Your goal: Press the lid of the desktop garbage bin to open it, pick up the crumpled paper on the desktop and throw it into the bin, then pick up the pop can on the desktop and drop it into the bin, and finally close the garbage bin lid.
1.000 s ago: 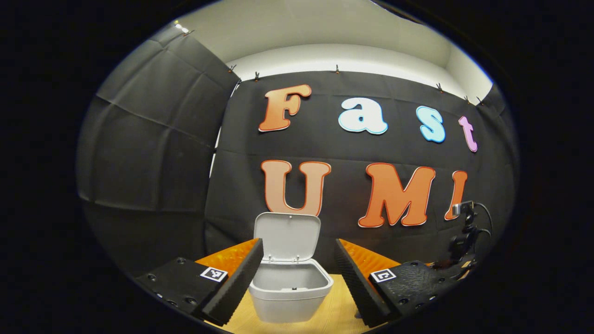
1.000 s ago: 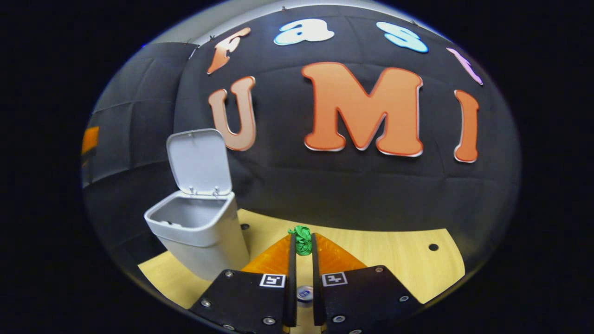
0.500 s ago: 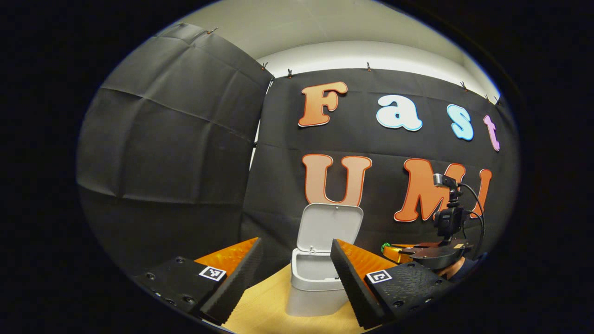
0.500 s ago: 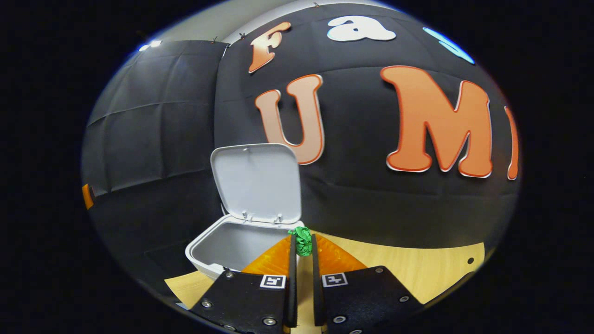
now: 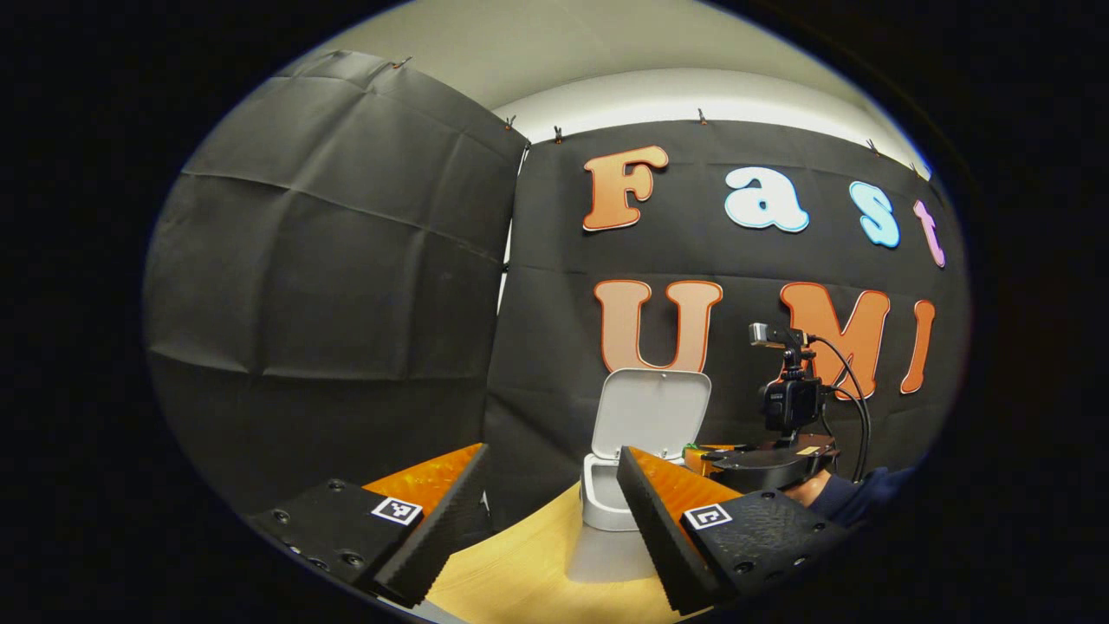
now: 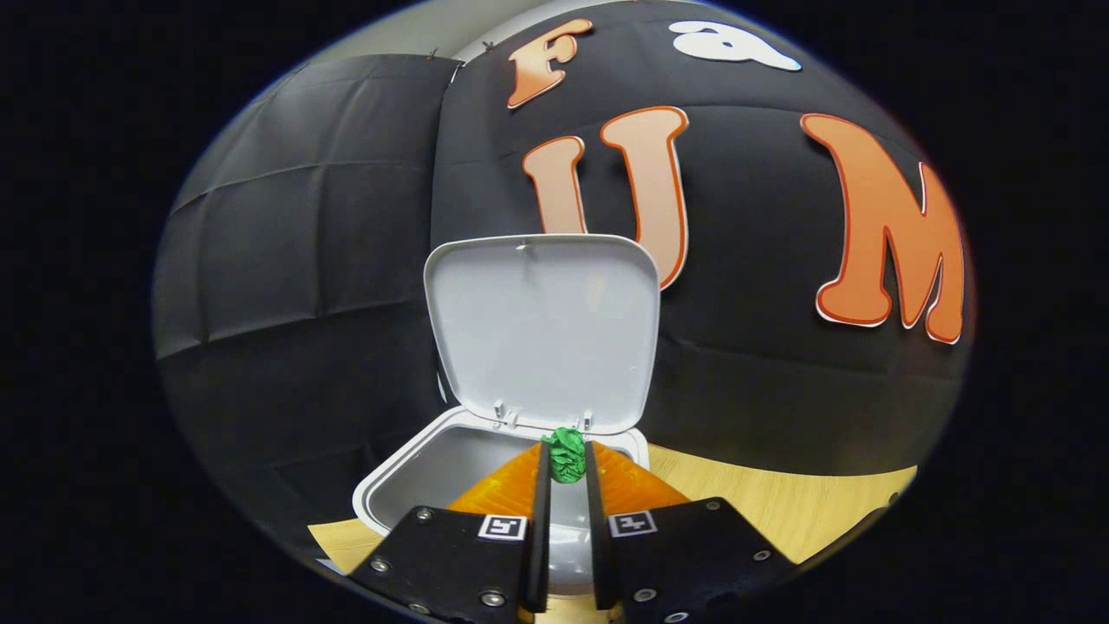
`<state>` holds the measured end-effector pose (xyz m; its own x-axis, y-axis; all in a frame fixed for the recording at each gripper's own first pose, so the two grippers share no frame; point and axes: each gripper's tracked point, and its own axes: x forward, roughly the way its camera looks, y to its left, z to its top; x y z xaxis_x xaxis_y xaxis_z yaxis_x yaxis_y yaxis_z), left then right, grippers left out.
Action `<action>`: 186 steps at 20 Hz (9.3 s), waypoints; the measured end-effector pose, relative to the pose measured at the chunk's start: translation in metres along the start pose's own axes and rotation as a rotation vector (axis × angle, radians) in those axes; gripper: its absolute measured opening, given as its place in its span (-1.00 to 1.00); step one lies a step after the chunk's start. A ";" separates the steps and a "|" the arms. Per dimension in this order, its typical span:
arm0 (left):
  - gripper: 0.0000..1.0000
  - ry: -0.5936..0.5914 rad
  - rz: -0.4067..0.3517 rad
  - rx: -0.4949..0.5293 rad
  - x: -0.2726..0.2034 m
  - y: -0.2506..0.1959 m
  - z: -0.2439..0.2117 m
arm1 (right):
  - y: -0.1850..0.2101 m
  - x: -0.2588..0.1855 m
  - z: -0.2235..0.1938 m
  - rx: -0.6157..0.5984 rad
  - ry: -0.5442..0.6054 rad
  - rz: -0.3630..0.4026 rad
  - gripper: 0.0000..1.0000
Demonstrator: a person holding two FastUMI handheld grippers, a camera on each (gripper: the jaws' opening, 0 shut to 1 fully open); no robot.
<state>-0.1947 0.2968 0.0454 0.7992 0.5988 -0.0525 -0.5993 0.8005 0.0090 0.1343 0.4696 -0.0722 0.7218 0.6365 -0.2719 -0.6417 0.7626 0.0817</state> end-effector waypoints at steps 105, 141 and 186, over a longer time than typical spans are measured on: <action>0.69 0.280 -0.298 0.121 0.196 -0.084 -0.107 | -0.278 -0.329 -0.052 0.115 -0.101 -0.677 0.88; 0.77 0.257 -0.385 0.140 0.334 -0.127 0.016 | -0.239 -0.301 -0.019 0.081 -0.128 -0.661 0.88; 0.90 0.634 -0.391 0.270 0.137 -0.084 -0.118 | -0.262 -0.333 -0.050 0.094 -0.098 -0.566 0.88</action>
<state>-0.0409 0.3091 -0.0807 0.7217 0.2096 -0.6597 -0.1833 0.9769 0.1099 0.0488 0.0523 -0.0512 0.9692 0.1314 -0.2081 -0.1268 0.9913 0.0352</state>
